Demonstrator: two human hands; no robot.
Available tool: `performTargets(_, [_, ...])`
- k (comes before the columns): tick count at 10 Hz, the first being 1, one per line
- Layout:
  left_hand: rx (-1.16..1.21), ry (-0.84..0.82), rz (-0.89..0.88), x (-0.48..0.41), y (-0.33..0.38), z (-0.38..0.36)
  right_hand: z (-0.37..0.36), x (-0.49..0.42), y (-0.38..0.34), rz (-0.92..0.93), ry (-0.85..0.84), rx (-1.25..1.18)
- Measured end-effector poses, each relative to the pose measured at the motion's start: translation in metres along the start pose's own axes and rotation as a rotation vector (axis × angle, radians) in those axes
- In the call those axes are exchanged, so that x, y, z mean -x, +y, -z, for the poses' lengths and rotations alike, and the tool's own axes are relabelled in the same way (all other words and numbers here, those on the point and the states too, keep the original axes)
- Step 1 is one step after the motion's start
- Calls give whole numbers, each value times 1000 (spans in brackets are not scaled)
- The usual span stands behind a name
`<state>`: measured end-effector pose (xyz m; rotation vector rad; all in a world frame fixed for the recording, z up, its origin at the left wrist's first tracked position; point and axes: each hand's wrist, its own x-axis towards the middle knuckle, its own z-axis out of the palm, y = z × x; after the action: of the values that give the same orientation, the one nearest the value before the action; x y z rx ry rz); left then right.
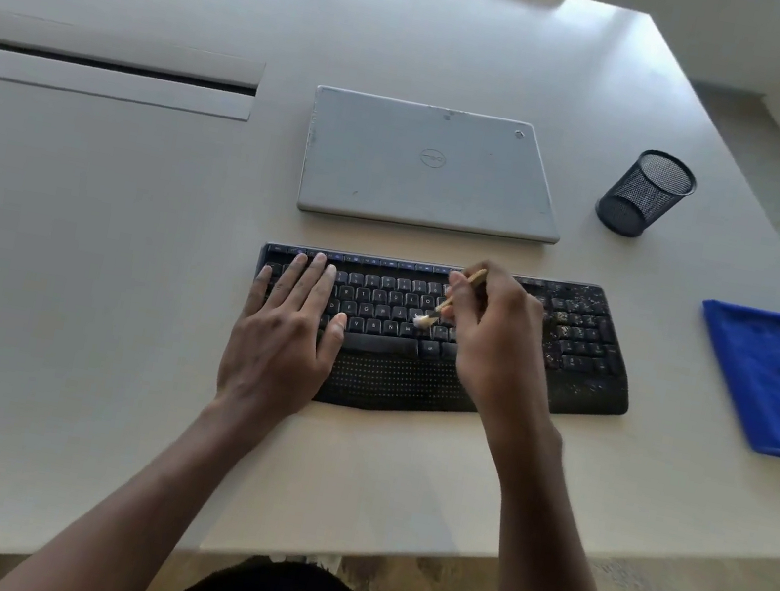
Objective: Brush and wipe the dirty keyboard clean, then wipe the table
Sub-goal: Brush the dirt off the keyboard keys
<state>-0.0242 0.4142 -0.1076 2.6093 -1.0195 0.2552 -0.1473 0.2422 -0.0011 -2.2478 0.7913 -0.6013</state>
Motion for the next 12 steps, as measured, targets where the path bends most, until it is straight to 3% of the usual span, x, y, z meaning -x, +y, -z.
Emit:
performTargets(2, [3, 7, -4, 1, 0, 1, 19, -1, 13, -53, 193, 105])
performTargets(3, [3, 7, -4, 1, 0, 0, 13, 8, 3, 18, 119, -5])
performTargets(5, [9, 15, -15, 1, -1, -1, 9, 19, 1, 21, -42, 56])
performTargets(7, [1, 14, -12, 0, -1, -1, 12, 18, -6, 27, 19, 35])
performTargets(9, [-1, 13, -15, 0, -1, -1, 11, 22, -1, 11, -68, 78])
performTargets(11, [-1, 14, -15, 0, -2, -1, 8, 19, 3, 21, 35, 78])
performTargets(12, [-1, 14, -15, 1, -1, -1, 9, 21, 5, -5, -15, 90])
